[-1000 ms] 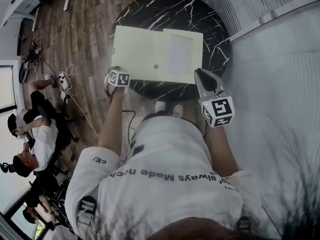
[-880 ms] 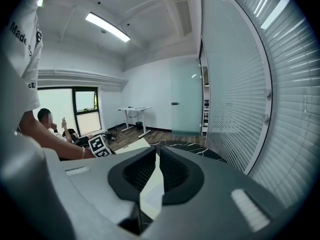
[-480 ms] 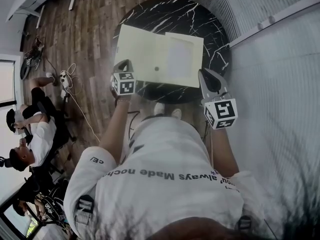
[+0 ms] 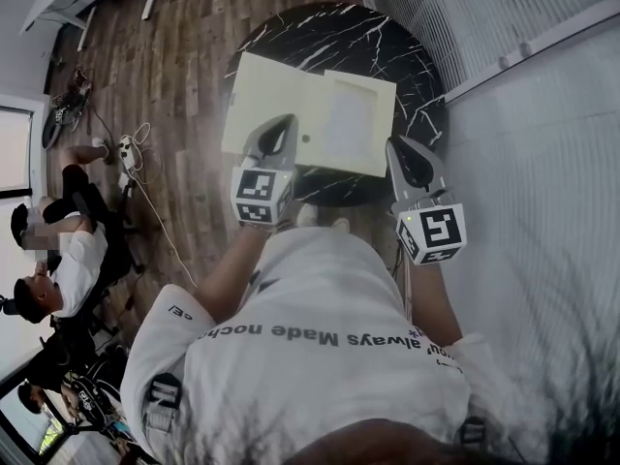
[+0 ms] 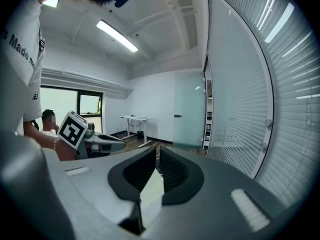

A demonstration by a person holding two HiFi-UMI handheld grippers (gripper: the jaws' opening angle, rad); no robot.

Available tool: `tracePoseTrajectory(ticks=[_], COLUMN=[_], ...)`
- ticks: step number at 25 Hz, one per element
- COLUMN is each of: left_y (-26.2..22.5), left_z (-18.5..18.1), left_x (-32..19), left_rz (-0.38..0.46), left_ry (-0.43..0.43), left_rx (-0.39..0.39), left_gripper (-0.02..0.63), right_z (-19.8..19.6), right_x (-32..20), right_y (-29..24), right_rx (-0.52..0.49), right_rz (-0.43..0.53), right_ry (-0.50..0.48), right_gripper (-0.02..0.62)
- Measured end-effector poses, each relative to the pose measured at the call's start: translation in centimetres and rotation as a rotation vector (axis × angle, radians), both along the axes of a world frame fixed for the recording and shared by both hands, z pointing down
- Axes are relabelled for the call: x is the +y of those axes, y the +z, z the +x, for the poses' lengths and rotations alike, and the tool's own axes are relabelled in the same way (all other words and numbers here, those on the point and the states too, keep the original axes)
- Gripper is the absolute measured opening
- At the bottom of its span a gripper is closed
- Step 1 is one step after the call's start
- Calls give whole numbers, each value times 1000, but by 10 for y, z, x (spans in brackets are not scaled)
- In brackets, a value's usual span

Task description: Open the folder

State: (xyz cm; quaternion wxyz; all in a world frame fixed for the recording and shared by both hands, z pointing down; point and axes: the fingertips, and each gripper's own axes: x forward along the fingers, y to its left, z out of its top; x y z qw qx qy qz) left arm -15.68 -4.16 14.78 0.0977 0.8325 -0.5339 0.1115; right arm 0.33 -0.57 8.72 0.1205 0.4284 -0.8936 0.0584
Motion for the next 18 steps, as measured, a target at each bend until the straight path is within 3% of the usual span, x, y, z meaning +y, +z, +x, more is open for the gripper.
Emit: tracePoseTrajectory(ticks=[6,12,18], left_y=[-70,-103,-125], left_z=[45,72,75], left_x=[21,40,49], left_rz=[131,163,197], left_ry=[135,228,265], left_rx=[78,129,166], left_gripper=[3,3,3], right_z=[-7,-11,-16], right_x=[13,21,24], right_y=[-29,-55,-71], right_rx=[-16,-27,-28], right_rz=[50,94,112], right_ry=[-21,-29,-20], right_gripper=[25,25,26])
